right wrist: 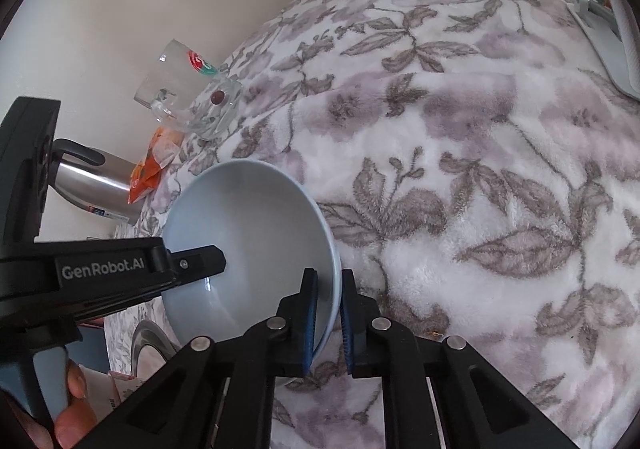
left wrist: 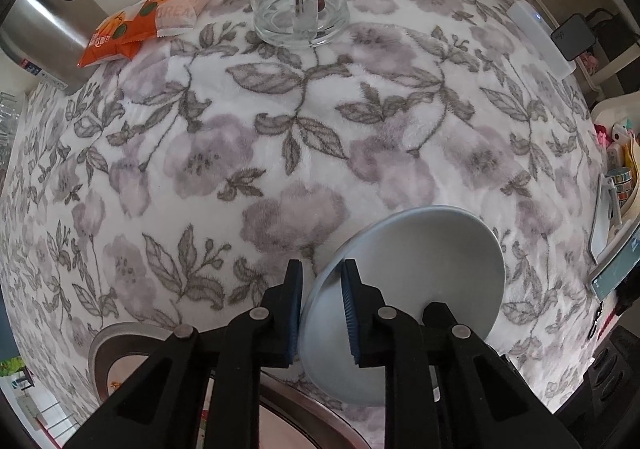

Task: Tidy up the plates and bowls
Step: 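Lift the pale round bowl and carry it over the basin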

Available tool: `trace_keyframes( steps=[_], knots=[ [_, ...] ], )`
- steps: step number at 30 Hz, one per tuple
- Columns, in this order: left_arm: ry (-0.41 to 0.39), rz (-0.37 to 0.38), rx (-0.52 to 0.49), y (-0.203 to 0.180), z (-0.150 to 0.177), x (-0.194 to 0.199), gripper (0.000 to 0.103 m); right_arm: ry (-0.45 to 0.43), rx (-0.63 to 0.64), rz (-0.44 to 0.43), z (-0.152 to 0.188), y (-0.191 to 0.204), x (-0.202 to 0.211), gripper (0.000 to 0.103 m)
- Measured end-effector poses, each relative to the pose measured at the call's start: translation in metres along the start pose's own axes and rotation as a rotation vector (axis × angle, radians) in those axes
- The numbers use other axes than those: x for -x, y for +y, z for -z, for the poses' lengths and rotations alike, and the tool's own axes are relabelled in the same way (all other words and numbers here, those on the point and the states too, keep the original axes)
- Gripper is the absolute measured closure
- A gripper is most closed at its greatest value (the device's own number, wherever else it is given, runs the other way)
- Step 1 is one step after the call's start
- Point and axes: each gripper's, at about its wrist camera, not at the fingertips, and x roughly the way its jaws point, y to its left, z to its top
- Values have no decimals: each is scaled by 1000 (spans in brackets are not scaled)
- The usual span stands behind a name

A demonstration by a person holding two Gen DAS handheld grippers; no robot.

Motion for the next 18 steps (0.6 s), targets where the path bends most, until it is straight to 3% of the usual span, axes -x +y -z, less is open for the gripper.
trace_keyframes(
  steps=[12,18],
  knots=[
    [-41,65,3,13,18,35,83,-44,20,-29,-5,4,29,91],
    [-113,107,11,24,29,67,83,-81,53,-50,-3,17,53,91]
  ],
)
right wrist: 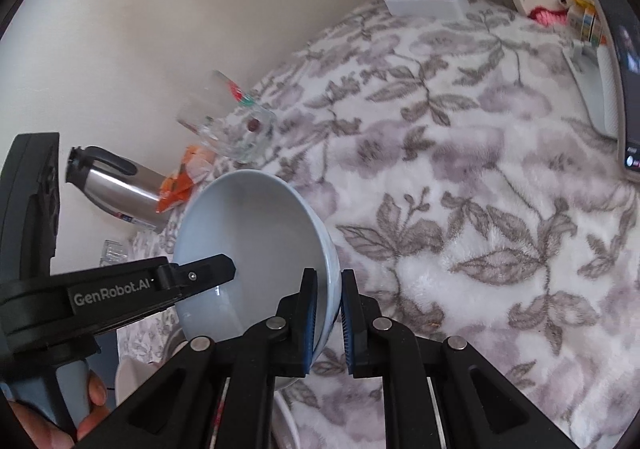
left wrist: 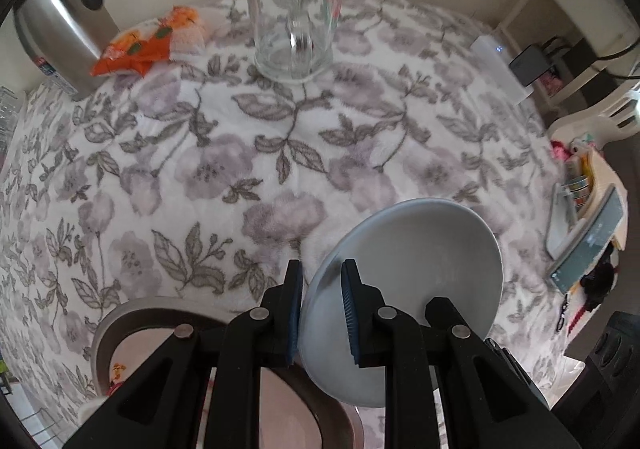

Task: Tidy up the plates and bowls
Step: 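Lift the pale round bowl and carry it over the basin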

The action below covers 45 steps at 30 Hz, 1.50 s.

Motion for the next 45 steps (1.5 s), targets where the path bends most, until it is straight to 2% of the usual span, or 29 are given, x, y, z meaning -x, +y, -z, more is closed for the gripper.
trace_keyframes(
  steps=[7,19,28,35,45],
  knots=[
    [-76,61,51,10,11,34,83,-35,90,18,8,25,31,90],
    [-257,152,101,42,58,97,83,-65,168,-42,32,61,70,90],
    [-364,171,143,82,94,130,83,-43,240,-105,57,96,77,90],
    [-412,225,203,118,121,143,83,-45,307,-118,79,124,87,90],
    [-424,279,286,158,145,146,83,-14,379,-118,101,149,82,90]
  ],
)
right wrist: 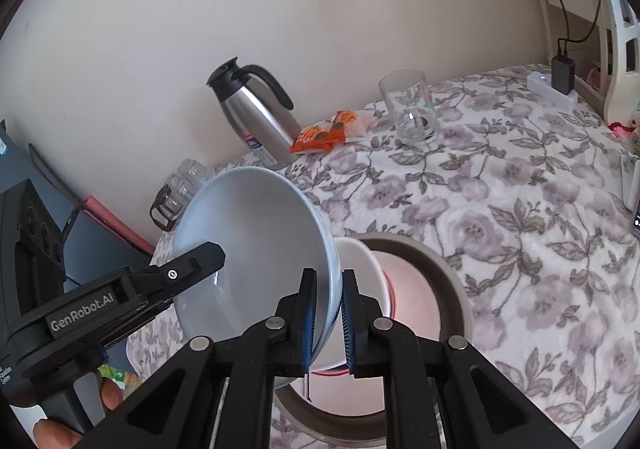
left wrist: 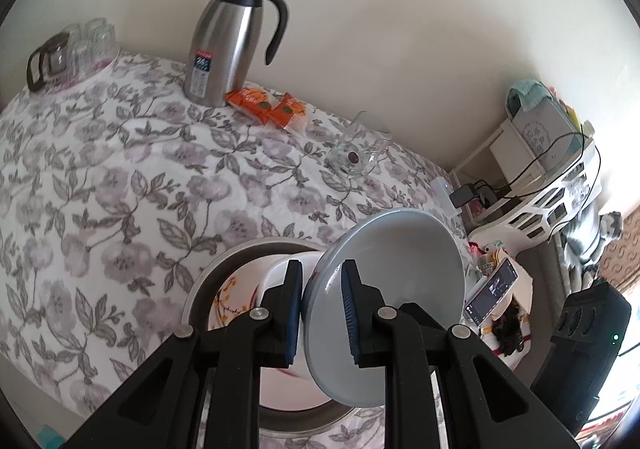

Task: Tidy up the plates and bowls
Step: 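Lift the pale round bowl and carry it over the basin, then lower the pale round bowl onto the stacked bowls in the basin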

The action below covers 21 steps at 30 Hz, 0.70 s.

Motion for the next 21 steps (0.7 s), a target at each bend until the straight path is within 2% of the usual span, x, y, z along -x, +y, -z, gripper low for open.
trace_keyframes(
  steps=[8,21],
  knots=[
    [30,24,45,20,7,-6,83,42,12,40,9,3,-13,90],
    [98,12,51,20,15,-31,83,74,-18,95,10,-11,-26,88]
  ],
)
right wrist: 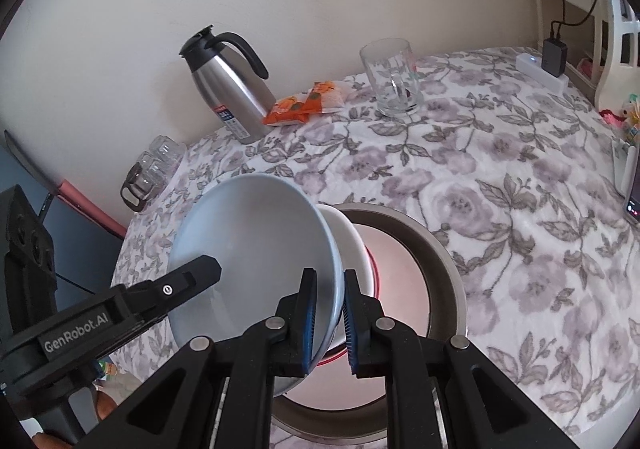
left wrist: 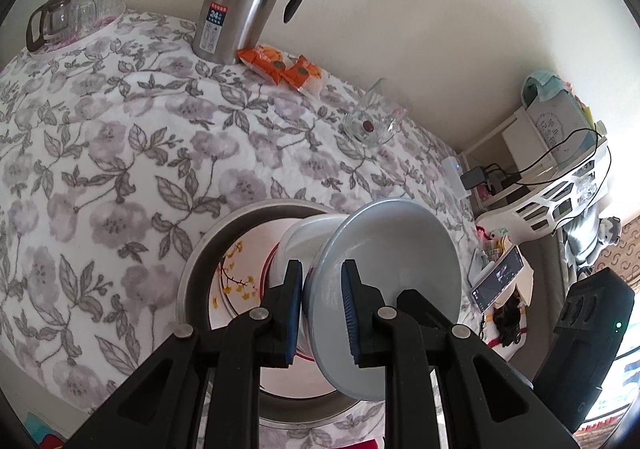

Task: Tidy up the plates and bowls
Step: 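Lower the pale round bowl onto the stacked bowls in the basin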

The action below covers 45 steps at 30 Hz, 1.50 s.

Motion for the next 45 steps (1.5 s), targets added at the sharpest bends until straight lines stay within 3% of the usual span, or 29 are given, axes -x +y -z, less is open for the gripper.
trace_keyframes(
  steps=[19,45],
  knots=[
    [42,2,46,7,-1,-14,83,14,-3,27,-1,0,-8,86],
    [22,-3,62,11,-1,-11,83,19,11,36,-1,2,-8,81]
  ],
)
